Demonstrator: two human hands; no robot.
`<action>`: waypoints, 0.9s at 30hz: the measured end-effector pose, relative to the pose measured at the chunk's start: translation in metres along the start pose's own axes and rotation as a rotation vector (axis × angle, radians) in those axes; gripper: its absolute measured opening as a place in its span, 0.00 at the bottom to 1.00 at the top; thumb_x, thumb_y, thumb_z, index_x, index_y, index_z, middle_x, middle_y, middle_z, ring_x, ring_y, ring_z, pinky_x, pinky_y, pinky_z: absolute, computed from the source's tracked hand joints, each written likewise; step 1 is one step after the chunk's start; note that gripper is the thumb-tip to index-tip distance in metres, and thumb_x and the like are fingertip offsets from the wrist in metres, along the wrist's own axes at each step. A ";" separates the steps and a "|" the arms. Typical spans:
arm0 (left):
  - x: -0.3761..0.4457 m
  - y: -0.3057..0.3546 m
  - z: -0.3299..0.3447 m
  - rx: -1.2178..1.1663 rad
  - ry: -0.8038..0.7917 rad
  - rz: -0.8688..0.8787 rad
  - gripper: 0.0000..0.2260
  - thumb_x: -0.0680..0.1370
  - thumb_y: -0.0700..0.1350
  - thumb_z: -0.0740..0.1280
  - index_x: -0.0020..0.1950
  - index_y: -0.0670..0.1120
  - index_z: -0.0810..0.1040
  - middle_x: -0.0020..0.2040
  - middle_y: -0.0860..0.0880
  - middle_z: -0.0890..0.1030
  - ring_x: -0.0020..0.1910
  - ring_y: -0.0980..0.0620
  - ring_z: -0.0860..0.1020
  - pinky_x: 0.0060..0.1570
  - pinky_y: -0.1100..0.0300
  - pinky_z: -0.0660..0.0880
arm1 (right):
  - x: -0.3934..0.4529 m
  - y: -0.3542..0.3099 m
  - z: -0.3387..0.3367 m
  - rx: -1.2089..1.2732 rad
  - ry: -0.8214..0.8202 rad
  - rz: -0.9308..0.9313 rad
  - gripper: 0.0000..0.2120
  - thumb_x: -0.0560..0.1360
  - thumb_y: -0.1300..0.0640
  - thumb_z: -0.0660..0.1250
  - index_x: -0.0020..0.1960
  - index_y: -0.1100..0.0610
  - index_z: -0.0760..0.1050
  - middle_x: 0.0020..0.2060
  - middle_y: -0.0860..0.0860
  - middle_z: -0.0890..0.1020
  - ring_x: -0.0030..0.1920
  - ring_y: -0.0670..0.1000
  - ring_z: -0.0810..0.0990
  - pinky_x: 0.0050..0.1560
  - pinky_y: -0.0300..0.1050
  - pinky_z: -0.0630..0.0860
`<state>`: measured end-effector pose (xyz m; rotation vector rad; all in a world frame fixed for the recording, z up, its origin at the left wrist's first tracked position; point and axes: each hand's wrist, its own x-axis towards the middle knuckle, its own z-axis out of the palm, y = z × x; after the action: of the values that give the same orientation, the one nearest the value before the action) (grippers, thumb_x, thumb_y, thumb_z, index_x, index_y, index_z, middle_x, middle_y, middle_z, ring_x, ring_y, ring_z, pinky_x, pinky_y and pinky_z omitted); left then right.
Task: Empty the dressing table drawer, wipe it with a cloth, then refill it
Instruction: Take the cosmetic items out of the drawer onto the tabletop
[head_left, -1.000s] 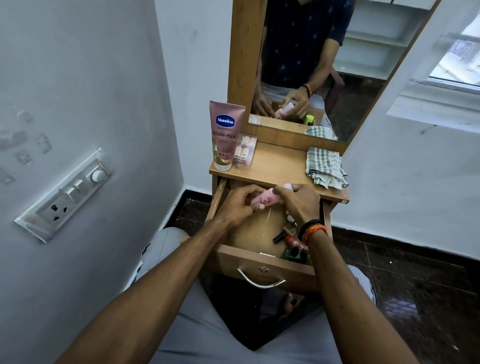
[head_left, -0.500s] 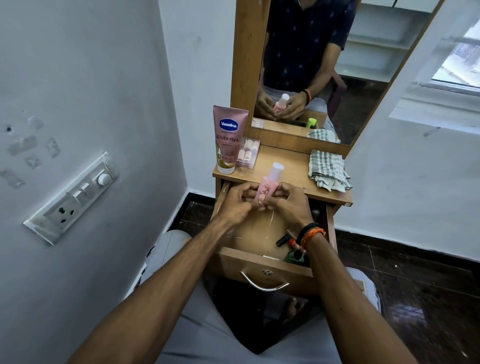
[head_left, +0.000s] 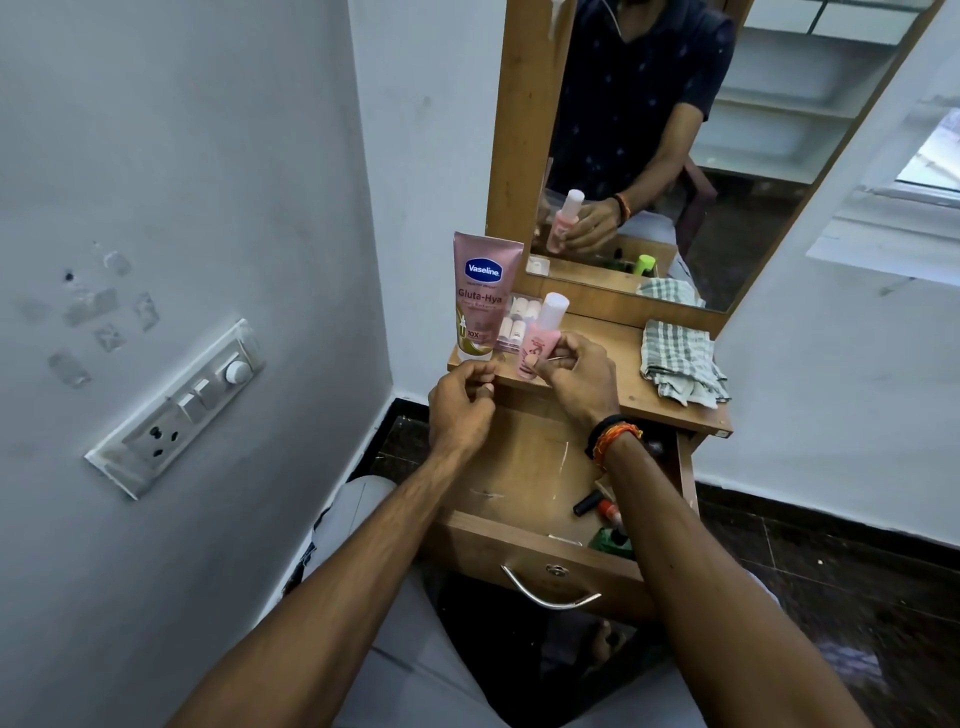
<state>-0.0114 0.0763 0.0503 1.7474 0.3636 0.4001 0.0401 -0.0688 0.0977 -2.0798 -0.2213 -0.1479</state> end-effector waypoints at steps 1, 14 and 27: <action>0.002 -0.001 0.000 -0.002 -0.004 0.001 0.14 0.79 0.35 0.68 0.60 0.49 0.83 0.55 0.53 0.83 0.56 0.52 0.81 0.56 0.47 0.82 | 0.002 -0.001 0.002 -0.010 0.000 -0.002 0.07 0.74 0.60 0.74 0.51 0.54 0.79 0.48 0.48 0.84 0.48 0.46 0.82 0.50 0.42 0.80; 0.000 -0.001 0.010 -0.085 -0.127 -0.011 0.23 0.78 0.31 0.66 0.70 0.48 0.77 0.60 0.52 0.80 0.56 0.56 0.81 0.53 0.53 0.83 | 0.019 0.007 0.018 -0.072 -0.050 -0.025 0.14 0.74 0.58 0.74 0.59 0.55 0.78 0.53 0.50 0.83 0.53 0.49 0.80 0.53 0.44 0.79; -0.002 -0.010 0.016 -0.032 -0.115 0.037 0.26 0.77 0.33 0.68 0.73 0.51 0.73 0.64 0.52 0.78 0.56 0.58 0.79 0.55 0.52 0.82 | 0.022 0.006 0.023 -0.064 -0.064 -0.027 0.15 0.73 0.58 0.75 0.59 0.56 0.79 0.52 0.50 0.84 0.52 0.48 0.81 0.56 0.46 0.80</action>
<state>-0.0060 0.0642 0.0372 1.7394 0.2412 0.3283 0.0629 -0.0497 0.0854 -2.1477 -0.2864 -0.1063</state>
